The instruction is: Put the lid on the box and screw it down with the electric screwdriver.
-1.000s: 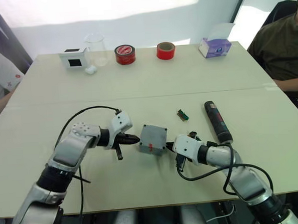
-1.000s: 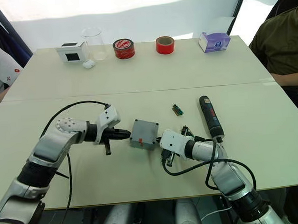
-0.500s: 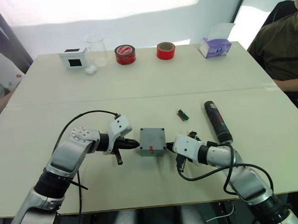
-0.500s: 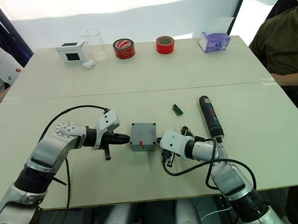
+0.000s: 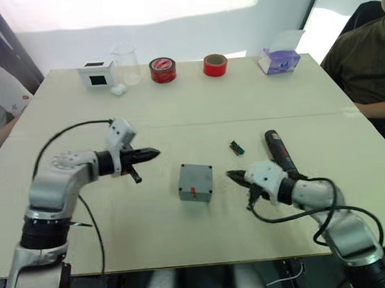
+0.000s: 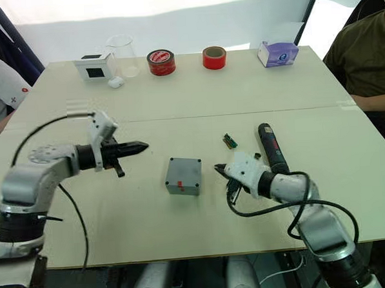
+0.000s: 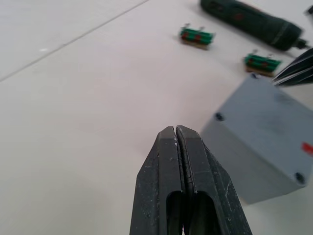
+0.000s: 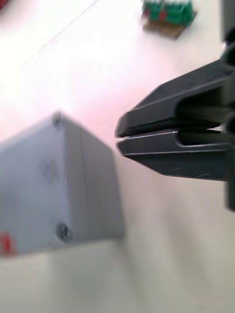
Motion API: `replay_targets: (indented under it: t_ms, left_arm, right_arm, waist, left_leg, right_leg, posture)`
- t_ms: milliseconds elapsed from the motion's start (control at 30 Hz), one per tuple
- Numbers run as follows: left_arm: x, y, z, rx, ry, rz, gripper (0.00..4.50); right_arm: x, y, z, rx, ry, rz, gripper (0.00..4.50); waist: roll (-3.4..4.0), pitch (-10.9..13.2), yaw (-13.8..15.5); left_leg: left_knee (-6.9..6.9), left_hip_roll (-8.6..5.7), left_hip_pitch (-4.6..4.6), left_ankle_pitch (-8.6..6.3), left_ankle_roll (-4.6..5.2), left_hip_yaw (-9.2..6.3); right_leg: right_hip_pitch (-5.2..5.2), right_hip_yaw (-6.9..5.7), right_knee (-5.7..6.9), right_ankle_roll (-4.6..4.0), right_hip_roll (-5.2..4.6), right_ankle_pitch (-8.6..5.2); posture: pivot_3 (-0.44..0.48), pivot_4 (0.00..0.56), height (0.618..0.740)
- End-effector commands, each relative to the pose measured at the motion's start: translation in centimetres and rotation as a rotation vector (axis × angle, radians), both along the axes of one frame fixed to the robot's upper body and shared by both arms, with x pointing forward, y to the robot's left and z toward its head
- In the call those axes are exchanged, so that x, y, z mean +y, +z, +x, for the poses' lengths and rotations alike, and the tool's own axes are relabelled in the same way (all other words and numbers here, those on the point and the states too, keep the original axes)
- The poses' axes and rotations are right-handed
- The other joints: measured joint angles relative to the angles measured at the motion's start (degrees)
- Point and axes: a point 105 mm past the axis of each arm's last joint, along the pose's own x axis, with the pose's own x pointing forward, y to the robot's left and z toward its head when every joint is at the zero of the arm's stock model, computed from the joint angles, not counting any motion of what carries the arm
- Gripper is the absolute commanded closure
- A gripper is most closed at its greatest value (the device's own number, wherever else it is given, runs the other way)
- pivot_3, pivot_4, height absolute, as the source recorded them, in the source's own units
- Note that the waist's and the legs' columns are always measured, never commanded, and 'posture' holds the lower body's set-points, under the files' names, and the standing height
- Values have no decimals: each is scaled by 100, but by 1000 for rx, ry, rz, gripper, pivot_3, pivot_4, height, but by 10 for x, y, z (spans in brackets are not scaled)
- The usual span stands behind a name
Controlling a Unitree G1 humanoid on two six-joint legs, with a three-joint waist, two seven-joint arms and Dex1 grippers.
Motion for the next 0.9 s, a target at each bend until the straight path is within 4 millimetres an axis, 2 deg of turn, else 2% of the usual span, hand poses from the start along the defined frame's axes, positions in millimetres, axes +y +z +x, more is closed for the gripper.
replay_targets:
  t_ms: [33,100,200,233,300,367,400,433,500,533,567,767,867,900]
  left_arm:
    - [-11,35,-9,-36,-109,-93,4500]
    - [-17,41,-13,-21,-157,-104,4500]
    - [-31,27,-29,-27,-268,30,4500]
    - [-37,25,-37,-11,-316,37,4500]
    - [-45,20,-50,-8,-403,85,4500]
    - [-47,16,-56,-9,-445,123,4500]
    - [-47,14,-55,-6,-447,132,4500]
    - [-46,12,-54,-6,-445,141,4500]
    - [-45,11,-52,-6,-448,154,4500]
    - [-45,11,-52,-6,-452,155,4500]
    - [-46,11,-52,-4,-458,155,4500]
    - [-49,7,-59,69,-484,168,4500]
    - [-50,8,-57,47,-490,170,4500]
    - [-51,8,-57,39,-495,172,4500]
  right_arm:
    - [-14,30,-6,12,-88,146,4451]
    - [-24,32,-6,48,-149,185,4451]
    - [-42,25,-7,99,-242,178,4451]
    - [-46,21,-8,126,-261,176,4225]
    - [-53,11,-11,187,-310,177,3660]
    - [-56,6,-14,228,-328,185,2805]
    - [-55,6,-14,244,-330,198,2304]
    - [-54,6,-13,256,-334,207,2071]
    - [-53,4,-13,279,-340,211,1078]
    - [-52,2,-13,292,-342,208,869]
    - [-51,1,-13,299,-342,205,418]
    - [-47,-8,-12,317,-361,196,418]
    - [-49,-12,-10,318,-382,190,943]
    - [-50,-14,-9,320,-390,186,1280]
  waist:
    - [-1,0,-1]
    - [-1,0,-6]
    - [0,0,-27]
    - [2,0,-31]
    - [3,0,-31]
    - [2,0,-26]
    - [3,0,-25]
    - [3,0,-24]
    - [3,0,-22]
    - [3,0,-23]
    - [3,0,-22]
    - [2,0,-20]
    - [2,1,-24]
    - [2,1,-23]
  left_leg:
    - [0,-2,0,0,0,0]
    - [0,-3,-1,0,0,0]
    - [-2,-3,0,0,0,0]
    - [-5,-2,0,0,0,1]
    - [-7,-1,0,0,0,5]
    - [-7,0,-1,0,0,5]
    - [-7,0,0,0,0,5]
    - [-7,0,0,0,0,5]
    - [-7,0,0,0,0,5]
    - [-7,0,0,-1,0,5]
    - [-7,0,0,-1,1,5]
    - [-6,0,-3,-1,1,5]
    - [-6,0,-2,-1,1,5]
    - [-7,0,-3,-1,1,5]
  right_leg:
    - [2,0,-1,0,-2,0]
    - [3,0,-3,0,-3,0]
    - [0,1,-3,-1,-3,0]
    - [-2,2,-4,-1,-2,0]
    - [-3,5,-5,-2,-3,0]
    - [-3,5,-5,-3,-3,-1]
    - [-3,5,-5,-4,-3,-1]
    - [-3,5,-4,-5,-3,-1]
    - [-3,5,-5,-10,-4,-3]
    - [-3,5,-5,-10,-4,-3]
    - [-3,5,-6,-9,-4,-2]
    - [-3,4,-8,-5,-4,-1]
    - [-3,3,-7,-4,-3,0]
    - [-3,4,-7,-4,-3,0]
  posture:
    - [0,150,740]
    - [0,150,740]
    - [0,150,740]
    - [0,150,740]
    - [0,150,740]
    - [0,150,740]
    - [0,150,740]
    - [0,150,740]
    - [0,150,740]
    - [0,150,740]
    - [0,150,740]
    - [0,150,740]
    - [0,150,740]
    - [0,150,740]
